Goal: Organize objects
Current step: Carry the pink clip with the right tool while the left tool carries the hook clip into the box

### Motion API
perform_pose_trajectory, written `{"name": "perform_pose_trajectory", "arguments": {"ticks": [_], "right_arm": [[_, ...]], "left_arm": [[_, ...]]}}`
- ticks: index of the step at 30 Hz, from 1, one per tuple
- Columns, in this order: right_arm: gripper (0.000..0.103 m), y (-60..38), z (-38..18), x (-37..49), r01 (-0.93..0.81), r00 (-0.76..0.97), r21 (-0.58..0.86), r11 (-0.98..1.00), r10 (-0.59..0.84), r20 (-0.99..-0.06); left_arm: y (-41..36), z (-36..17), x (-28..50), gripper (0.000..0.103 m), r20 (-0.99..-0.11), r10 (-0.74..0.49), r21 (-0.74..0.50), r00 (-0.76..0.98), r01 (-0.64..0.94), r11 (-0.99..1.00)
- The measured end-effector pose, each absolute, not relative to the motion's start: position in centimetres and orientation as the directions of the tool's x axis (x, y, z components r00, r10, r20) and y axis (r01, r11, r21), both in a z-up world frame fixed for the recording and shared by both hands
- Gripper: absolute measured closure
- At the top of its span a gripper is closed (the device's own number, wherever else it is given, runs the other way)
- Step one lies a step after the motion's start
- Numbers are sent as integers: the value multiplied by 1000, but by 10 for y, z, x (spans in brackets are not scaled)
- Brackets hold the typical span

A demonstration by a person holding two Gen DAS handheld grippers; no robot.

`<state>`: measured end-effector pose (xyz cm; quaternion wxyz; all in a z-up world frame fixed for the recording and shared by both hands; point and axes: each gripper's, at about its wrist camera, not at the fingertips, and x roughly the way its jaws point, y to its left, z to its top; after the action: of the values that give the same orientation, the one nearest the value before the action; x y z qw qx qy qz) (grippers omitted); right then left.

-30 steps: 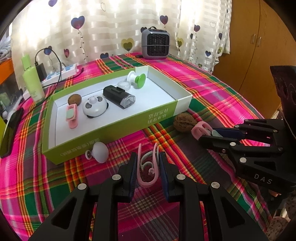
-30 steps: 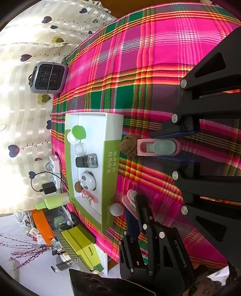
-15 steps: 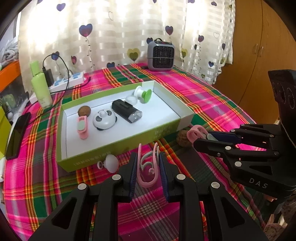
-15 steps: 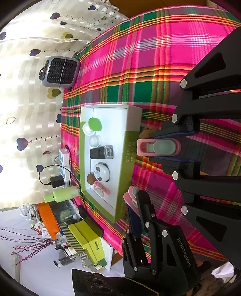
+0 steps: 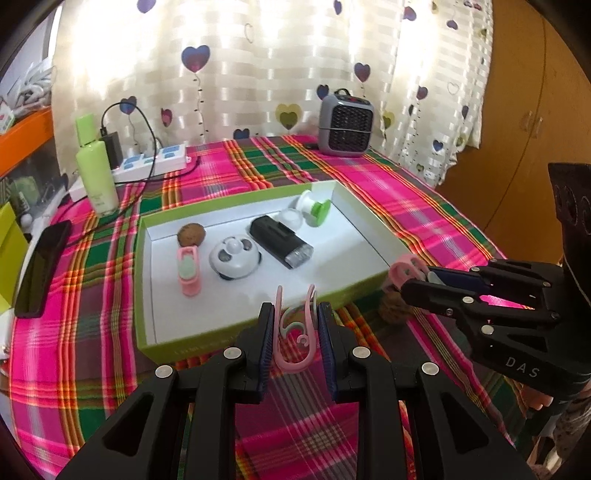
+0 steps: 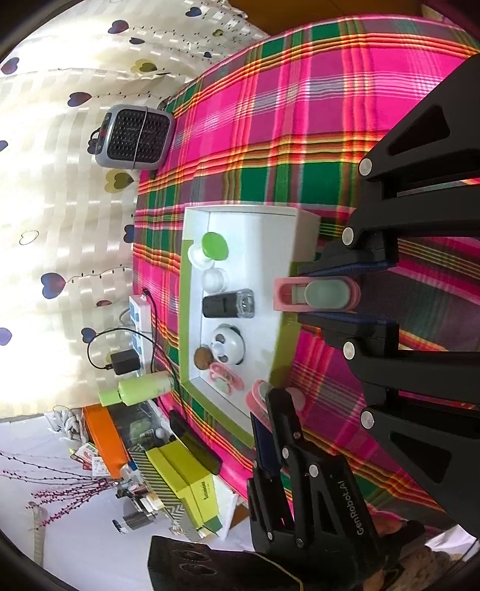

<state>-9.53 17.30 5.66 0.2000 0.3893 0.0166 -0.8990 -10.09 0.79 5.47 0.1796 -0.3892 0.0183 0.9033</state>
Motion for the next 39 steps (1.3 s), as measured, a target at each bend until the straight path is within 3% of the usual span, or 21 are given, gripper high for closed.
{"name": "perform_pose_trajectory", "arguments": {"ticks": [39], "right_arm": [[85,167,42,-182,354,-581,103,-929,-305,-755]], "left_arm": [[4,36,-169,82,-750,290,-147,-594,-277,-949]]}}
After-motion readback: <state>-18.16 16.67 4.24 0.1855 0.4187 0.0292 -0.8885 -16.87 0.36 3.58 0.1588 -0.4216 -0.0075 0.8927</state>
